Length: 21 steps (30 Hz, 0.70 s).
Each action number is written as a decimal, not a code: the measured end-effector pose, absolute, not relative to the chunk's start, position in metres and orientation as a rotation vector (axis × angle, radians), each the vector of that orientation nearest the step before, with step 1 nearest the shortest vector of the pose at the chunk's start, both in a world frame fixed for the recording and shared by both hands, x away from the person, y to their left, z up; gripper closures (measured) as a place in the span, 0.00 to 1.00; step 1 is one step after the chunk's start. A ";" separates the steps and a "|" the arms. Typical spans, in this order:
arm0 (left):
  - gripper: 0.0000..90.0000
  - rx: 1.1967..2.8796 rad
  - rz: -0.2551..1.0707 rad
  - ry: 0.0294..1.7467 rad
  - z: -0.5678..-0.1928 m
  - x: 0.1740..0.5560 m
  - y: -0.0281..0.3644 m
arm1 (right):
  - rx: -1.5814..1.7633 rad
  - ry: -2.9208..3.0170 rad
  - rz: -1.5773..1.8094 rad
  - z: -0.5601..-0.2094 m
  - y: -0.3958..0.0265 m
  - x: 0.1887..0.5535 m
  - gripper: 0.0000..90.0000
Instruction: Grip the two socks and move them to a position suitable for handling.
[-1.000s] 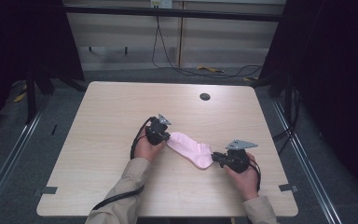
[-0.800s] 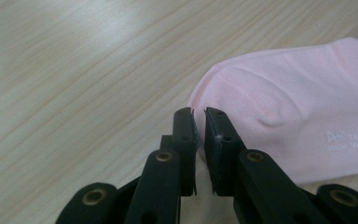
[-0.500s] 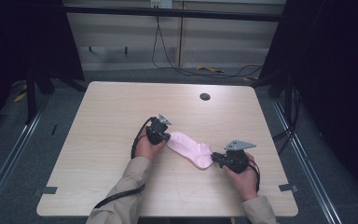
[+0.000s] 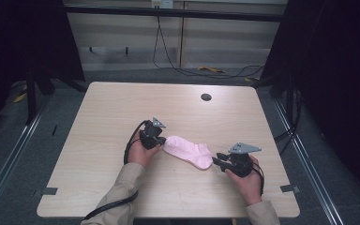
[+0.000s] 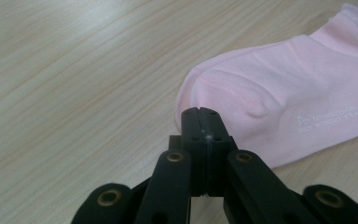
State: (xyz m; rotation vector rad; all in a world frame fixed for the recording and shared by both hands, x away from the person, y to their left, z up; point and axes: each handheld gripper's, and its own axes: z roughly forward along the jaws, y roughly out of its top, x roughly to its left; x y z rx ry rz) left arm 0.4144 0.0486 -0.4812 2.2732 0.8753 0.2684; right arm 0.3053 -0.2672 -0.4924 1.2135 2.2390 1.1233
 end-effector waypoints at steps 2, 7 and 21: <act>1.00 2.270 0.267 0.883 -0.481 0.412 0.051 | 1.198 2.243 1.123 -0.492 -0.266 0.304 0.76; 1.00 2.244 0.264 0.902 -0.480 0.406 0.059 | 1.177 2.253 1.135 -0.490 -0.264 0.303 0.75; 0.81 2.225 0.291 0.945 -0.490 0.411 0.057 | 1.063 2.364 1.138 -0.492 -0.236 0.303 0.93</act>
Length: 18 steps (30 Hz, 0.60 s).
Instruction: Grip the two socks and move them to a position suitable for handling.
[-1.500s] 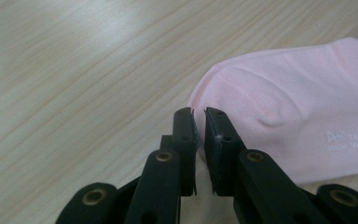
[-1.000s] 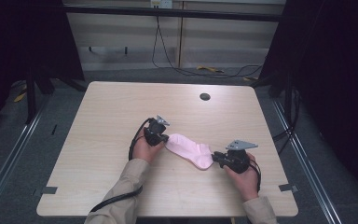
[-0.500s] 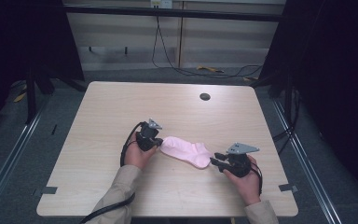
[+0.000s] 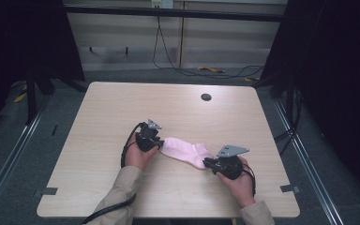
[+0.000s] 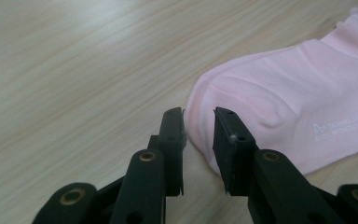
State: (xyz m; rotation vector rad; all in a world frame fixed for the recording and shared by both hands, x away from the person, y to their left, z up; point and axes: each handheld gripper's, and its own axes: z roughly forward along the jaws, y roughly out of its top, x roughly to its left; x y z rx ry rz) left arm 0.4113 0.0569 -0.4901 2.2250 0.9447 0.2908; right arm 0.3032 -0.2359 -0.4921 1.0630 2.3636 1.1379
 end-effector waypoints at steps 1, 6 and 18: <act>0.81 2.228 0.301 0.944 -0.492 0.411 0.056 | 1.064 2.375 1.135 -0.494 -0.234 0.303 0.94; 0.82 2.294 0.329 0.899 -0.492 0.409 0.053 | 1.031 2.411 1.102 -0.499 -0.230 0.302 0.95; 0.86 2.315 0.310 0.877 -0.491 0.387 0.059 | 1.002 2.462 1.092 -0.497 -0.222 0.279 0.95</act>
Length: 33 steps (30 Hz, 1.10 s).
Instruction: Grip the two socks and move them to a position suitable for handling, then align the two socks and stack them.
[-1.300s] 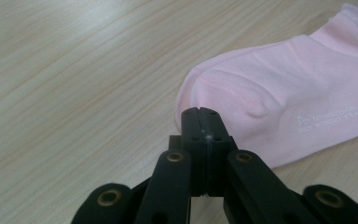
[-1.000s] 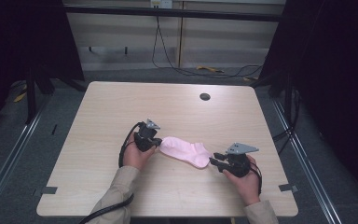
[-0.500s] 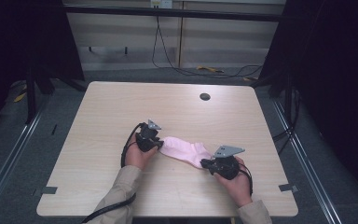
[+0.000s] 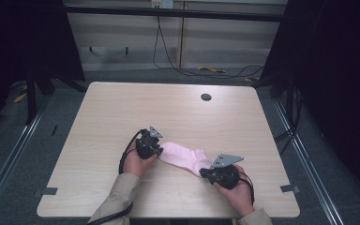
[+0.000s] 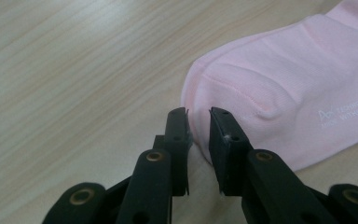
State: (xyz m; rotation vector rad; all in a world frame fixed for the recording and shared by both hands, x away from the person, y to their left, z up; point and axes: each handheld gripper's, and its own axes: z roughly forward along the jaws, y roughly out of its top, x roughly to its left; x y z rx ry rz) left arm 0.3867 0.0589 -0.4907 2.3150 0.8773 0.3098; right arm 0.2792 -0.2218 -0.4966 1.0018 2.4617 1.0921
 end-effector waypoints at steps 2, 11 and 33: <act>0.83 2.295 0.305 0.906 -0.490 0.385 0.061 | 1.004 2.450 1.102 -0.495 -0.221 0.277 0.92; 0.68 2.237 0.278 0.943 -0.483 0.385 0.067 | 1.023 2.392 1.148 -0.489 -0.225 0.277 0.90; 0.42 2.158 0.266 0.993 -0.482 0.381 0.076 | 1.015 2.355 1.203 -0.485 -0.218 0.287 0.93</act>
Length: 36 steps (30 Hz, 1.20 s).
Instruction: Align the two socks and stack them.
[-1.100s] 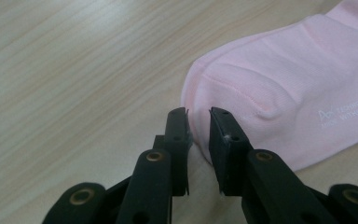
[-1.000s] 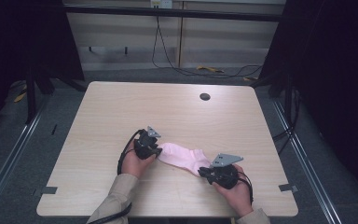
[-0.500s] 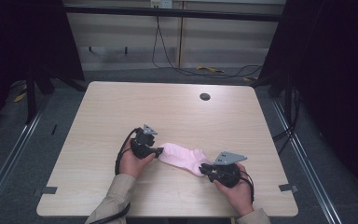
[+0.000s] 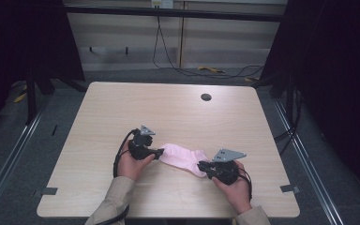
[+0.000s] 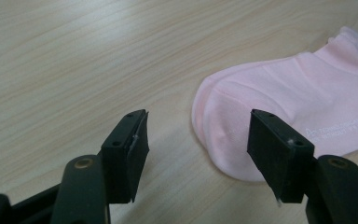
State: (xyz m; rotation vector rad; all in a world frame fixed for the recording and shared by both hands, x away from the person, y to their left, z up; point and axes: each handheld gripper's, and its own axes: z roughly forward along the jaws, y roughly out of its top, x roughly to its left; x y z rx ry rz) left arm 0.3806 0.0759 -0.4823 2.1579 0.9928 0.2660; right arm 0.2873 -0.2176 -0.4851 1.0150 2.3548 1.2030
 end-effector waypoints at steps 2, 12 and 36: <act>0.42 2.154 0.261 0.994 -0.482 0.380 0.077 | 0.997 2.364 1.200 -0.485 -0.215 0.288 0.94; 0.42 2.143 0.248 1.007 -0.484 0.377 0.075 | 0.955 2.391 1.204 -0.486 -0.203 0.299 0.97; 0.42 2.104 0.247 1.070 -0.487 0.383 0.085 | 0.931 2.403 1.163 -0.485 -0.188 0.325 0.99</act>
